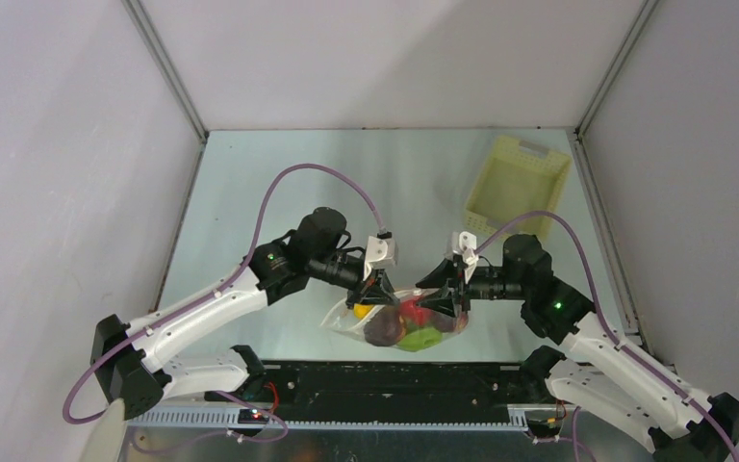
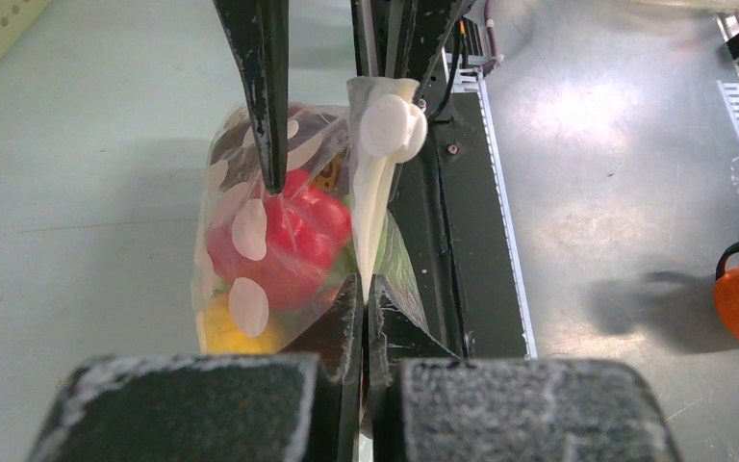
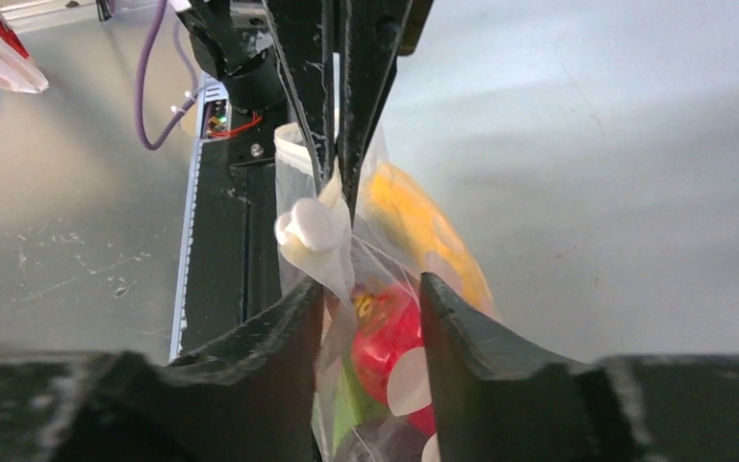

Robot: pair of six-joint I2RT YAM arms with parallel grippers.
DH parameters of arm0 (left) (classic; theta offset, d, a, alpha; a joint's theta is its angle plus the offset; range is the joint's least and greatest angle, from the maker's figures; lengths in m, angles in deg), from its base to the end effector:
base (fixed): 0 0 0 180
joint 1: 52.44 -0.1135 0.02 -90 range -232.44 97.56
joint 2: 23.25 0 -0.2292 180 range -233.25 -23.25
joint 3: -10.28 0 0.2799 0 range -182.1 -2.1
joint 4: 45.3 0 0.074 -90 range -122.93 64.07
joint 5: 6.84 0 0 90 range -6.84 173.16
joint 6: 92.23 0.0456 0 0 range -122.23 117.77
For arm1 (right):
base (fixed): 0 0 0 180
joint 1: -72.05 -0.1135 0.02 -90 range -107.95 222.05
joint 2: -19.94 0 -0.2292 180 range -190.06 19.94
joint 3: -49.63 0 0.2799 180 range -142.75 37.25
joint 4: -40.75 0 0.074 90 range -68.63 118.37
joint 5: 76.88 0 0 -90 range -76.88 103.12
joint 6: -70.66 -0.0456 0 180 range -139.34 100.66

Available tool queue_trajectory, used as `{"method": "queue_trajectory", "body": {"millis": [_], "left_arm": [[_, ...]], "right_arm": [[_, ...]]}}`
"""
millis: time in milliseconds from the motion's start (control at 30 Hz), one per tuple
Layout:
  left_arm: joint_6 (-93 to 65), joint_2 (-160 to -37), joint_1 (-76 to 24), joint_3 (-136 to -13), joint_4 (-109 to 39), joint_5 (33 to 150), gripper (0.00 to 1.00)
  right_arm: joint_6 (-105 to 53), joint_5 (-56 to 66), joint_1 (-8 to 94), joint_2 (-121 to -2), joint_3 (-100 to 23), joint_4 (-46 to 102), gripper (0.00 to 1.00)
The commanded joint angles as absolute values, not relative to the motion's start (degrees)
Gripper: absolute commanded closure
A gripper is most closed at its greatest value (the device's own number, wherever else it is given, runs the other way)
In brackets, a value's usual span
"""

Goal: Place the food in the zip-top bag and seal the zipper

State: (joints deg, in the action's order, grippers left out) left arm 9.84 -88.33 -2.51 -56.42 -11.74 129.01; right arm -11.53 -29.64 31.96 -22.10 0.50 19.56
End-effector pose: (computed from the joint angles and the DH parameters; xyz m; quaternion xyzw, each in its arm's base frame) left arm 0.1635 -0.2453 0.2733 0.5768 0.5929 -0.4672 0.3123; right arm 0.1574 0.1729 0.2753 -0.5030 0.5801 0.4353 0.4702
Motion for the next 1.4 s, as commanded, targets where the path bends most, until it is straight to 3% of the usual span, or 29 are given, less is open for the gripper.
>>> {"method": "queue_trajectory", "body": {"millis": [0,133,200,300,333,433,567,633,933,1267,1367], "left_arm": [[11.9,-87.1,-2.2,-58.6,-10.9,130.4,1.0],[11.8,-86.7,-2.2,-58.7,-11.2,130.4,1.0],[11.6,-86.9,-2.2,-58.8,-11.2,130.2,1.0],[10.9,-87.1,-2.2,-58.8,-11.2,129.7,0.99],[10.6,-87.1,-2.2,-58.8,-11.3,129.6,0.94],[8.9,-86.6,-2.3,-58.7,-12.5,128.9,0.73],[2.0,-84.5,-2.2,-57.8,-19.6,123.7,0.25],[-0.8,-83.6,-2.2,-57.8,-22.5,121.7,0.15],[-5.5,-83.0,-1.8,-59.2,-27.0,118.3,0.13],[-3.4,-87.8,-0.1,-62.8,-25.8,119.5,0.32],[-2.5,-87.9,0.3,-62.7,-25.4,120.2,0.34]], "right_arm": [[-10.3,-31.2,31.6,-21.2,0.3,24.8,0.57],[-9.6,-32.0,31.5,-22.5,0.2,23.6,0.59],[-9.4,-31.6,31.3,-23.1,0.2,23.4,0.68],[-9.7,-31.8,31.1,-23.4,0.2,24.4,0.96],[-10.0,-31.6,31.1,-23.2,0.2,25.1,1.0],[-12.5,-29.9,30.9,-22.7,0.3,26.2,1.0],[-15.6,-28.7,30.9,-21.8,0.2,26.3,1.0],[-17.2,-28.7,30.9,-21.6,-0.1,25.7,1.0],[-22.0,-29.3,30.7,-21.3,-0.7,25.4,1.0],[-25.7,-27.0,30.6,-21.6,-1.7,25.7,1.0],[-27.8,-26.5,30.7,-21.8,-2.3,25.8,1.0]]}}
